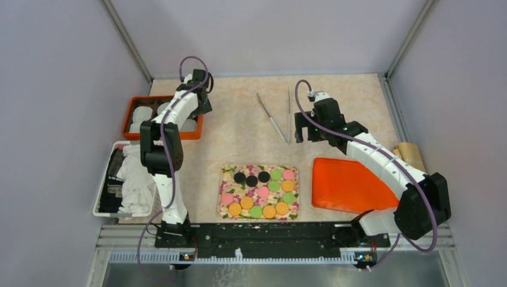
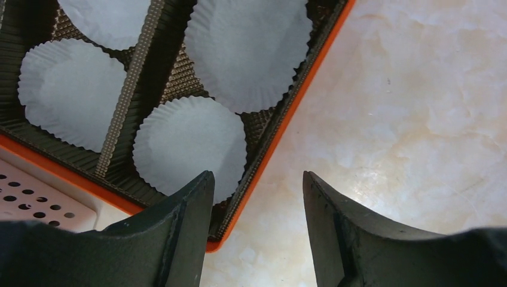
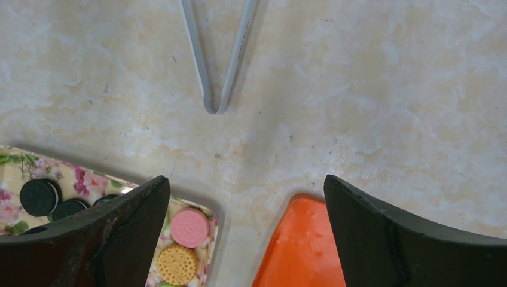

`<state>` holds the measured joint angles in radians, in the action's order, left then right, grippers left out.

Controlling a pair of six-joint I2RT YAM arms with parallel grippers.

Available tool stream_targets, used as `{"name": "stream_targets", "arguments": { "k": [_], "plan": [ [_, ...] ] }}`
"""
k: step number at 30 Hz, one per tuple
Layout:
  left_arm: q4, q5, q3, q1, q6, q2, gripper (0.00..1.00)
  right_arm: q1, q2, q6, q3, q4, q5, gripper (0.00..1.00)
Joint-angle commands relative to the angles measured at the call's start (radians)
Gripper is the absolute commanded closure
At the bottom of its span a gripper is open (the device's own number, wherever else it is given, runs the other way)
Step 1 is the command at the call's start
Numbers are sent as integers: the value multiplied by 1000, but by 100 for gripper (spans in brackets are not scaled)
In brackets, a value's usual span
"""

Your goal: Pack the cookies

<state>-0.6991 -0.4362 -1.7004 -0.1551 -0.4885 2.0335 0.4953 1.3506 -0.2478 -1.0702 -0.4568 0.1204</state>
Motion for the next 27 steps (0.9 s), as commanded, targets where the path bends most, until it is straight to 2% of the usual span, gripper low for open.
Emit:
{"name": "stream_targets", "arguments": {
  "k": [1, 8, 14, 16, 18, 21, 27],
  "plan": [
    [16, -6, 7, 7, -4, 8, 38, 8, -15, -19, 10, 23, -17, 1],
    [13, 80, 7, 9, -11, 63, 51, 9, -25, -32, 18, 22, -26, 1],
    [11, 109, 18, 9, -20, 86, 55, 8, -24, -36, 7, 17, -24, 1],
    [7, 123, 18, 9, -23, 88, 65, 8, -26, -38, 7, 16, -19, 1],
    [9, 160, 18, 9, -29, 83, 81, 9, -27, -41, 8, 20, -18, 1],
    [23, 246, 9, 2, -40, 73, 100, 9, -23, -52, 14, 34, -23, 1],
    [61, 377, -13, -70, -50, 62, 100, 8, -6, -56, 18, 34, -21, 1]
  ]
}}
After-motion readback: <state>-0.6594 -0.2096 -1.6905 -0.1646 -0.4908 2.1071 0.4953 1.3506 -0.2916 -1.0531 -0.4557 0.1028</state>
